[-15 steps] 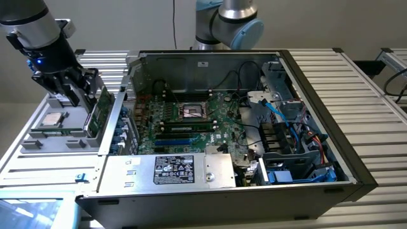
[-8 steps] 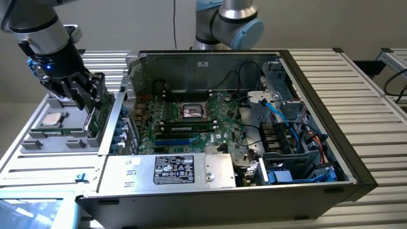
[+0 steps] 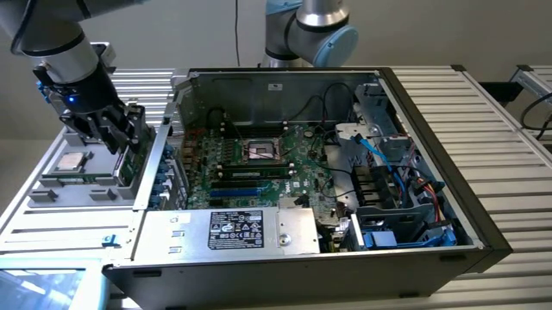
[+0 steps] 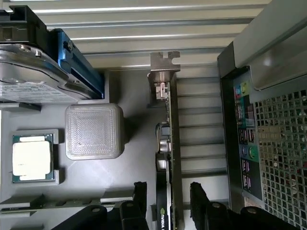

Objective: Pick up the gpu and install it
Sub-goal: 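Pick up the gpu and move the gpu toward the slot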

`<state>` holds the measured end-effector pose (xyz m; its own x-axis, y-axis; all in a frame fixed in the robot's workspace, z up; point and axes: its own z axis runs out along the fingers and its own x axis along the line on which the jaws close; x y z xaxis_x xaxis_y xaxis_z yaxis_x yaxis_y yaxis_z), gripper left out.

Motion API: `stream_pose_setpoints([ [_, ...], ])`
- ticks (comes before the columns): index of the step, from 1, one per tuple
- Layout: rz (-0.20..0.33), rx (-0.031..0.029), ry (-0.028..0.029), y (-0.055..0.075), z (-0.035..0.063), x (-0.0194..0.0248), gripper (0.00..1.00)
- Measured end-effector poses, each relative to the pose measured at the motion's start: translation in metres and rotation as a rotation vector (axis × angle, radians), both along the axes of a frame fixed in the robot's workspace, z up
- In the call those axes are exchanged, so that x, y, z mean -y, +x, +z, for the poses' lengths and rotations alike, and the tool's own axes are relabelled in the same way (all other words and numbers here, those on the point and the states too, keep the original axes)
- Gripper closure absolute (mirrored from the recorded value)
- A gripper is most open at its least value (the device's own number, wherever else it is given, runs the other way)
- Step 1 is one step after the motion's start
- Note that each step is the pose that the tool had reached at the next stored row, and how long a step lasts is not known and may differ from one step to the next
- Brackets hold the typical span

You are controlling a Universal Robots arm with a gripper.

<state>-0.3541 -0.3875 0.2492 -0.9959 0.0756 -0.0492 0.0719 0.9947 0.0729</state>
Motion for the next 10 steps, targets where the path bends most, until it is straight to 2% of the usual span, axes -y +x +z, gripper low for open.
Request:
stream_pose_setpoints([
  [7, 0.0, 0.0007, 0.0018, 0.0, -0.0122, -0.0001, 0.5],
  [10, 0.0, 0.0085, 0.0055, 0.0, -0.0145, -0.0004, 0.5],
])
